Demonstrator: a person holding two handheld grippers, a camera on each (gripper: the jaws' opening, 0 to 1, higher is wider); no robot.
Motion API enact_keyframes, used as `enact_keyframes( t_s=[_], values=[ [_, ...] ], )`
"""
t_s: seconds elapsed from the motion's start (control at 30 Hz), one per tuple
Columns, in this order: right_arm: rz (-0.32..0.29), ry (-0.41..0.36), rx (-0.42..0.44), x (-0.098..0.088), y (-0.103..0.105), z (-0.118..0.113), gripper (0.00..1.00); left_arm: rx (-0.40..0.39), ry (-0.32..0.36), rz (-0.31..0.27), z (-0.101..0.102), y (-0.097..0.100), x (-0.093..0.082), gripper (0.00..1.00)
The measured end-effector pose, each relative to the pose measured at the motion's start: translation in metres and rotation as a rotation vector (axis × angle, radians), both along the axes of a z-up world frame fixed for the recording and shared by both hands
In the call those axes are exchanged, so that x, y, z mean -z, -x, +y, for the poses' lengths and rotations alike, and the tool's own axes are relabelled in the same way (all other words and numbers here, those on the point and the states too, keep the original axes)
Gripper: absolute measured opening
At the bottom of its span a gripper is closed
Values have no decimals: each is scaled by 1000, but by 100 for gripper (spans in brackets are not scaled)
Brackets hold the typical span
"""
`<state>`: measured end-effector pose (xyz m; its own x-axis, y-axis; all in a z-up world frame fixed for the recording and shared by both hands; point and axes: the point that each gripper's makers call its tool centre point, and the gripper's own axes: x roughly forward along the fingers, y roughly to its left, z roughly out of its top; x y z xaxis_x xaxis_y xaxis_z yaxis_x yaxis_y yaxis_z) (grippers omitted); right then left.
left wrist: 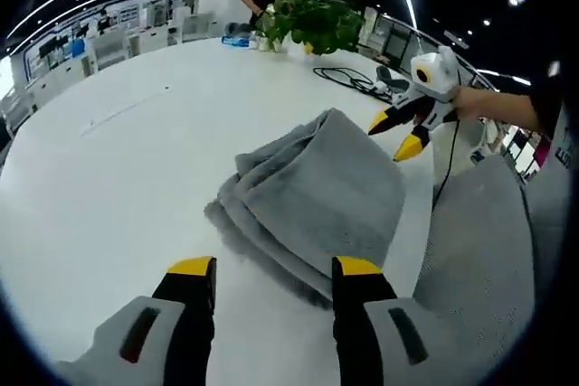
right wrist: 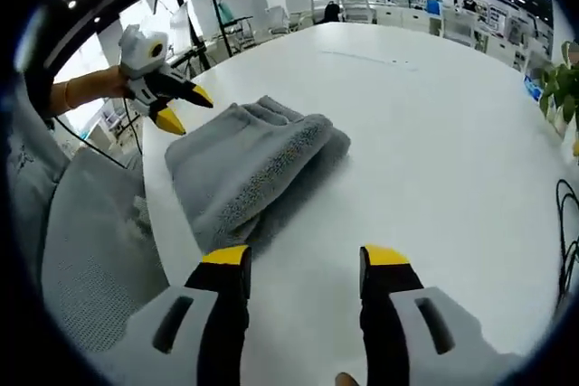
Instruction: Fold the towel on the table until its edges align and the towel forms a compact rectangular stack.
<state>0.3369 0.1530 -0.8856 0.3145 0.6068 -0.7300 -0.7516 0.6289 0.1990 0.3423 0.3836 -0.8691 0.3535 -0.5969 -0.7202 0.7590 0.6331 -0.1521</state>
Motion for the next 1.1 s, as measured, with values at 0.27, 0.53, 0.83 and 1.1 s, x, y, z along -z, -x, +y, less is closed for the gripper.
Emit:
enact_keyframes(
  t_s=[0.27,0.53,0.83,1.1],
  values=[
    [-13,21,-36,4,16,10,54,24,50,-2,-16,23,4,62],
    [4,38,-102,12,36,23,55,71,65,-21,-34,39,9,70],
    [4,18,-142,12,41,41,53,96,38,-8,-46,49,23,70],
    [-12,-14,-161,12,37,54,47,53,-37,-26,-45,44,38,62]
  ],
)
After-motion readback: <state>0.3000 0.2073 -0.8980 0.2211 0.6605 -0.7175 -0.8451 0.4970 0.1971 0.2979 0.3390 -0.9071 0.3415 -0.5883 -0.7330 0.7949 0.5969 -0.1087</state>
